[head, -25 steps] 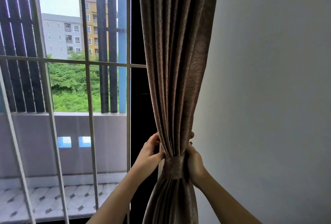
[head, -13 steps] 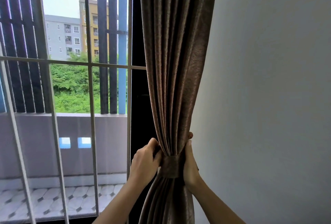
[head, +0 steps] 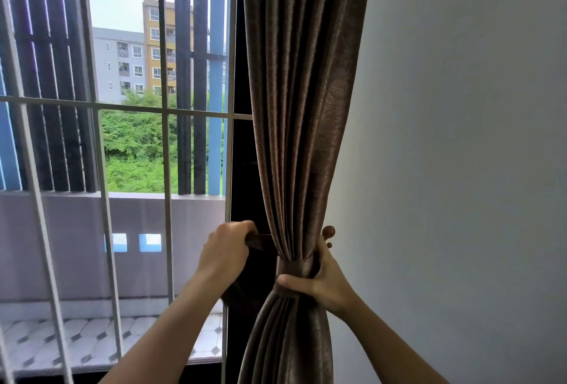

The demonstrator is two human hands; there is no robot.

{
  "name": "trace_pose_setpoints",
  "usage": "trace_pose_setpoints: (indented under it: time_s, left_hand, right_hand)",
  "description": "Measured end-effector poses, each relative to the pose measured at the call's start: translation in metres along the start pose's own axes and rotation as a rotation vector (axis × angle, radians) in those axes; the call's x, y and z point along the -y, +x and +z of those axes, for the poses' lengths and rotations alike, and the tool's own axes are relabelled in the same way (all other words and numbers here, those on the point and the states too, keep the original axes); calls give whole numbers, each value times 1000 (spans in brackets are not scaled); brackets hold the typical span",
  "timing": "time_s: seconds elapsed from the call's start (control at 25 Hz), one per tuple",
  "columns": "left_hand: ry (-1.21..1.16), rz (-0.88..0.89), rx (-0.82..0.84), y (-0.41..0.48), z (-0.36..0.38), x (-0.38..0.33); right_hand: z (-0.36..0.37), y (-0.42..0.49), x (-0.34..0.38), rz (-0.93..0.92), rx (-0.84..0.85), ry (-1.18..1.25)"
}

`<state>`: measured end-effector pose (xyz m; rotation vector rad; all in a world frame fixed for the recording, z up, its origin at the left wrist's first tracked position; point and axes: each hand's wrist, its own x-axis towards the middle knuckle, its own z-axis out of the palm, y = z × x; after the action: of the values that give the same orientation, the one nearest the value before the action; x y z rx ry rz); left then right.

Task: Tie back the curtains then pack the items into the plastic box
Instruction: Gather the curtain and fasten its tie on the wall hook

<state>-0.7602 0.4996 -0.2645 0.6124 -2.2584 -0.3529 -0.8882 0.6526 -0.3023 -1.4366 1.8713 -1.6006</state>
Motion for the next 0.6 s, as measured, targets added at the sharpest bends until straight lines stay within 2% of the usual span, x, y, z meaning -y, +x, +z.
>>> trace_pose_setpoints:
  time_s: [0.12,0.32,0.48,0.6]
  left_hand:
    - [148,-23,27,3,-10,10]
    - [-47,-138,271,-13,-2,3]
    - [-107,-7,324,-10,9,1]
    - [-109,-2,295,4,18,1]
  right_hand:
    - [-4,1,-4,-9,5,-23]
    - [-8,4,-7,-24,24,-67]
    - [-12,10,-7,-19,62,-136]
    - [-15,13,-12,-2,78,-150]
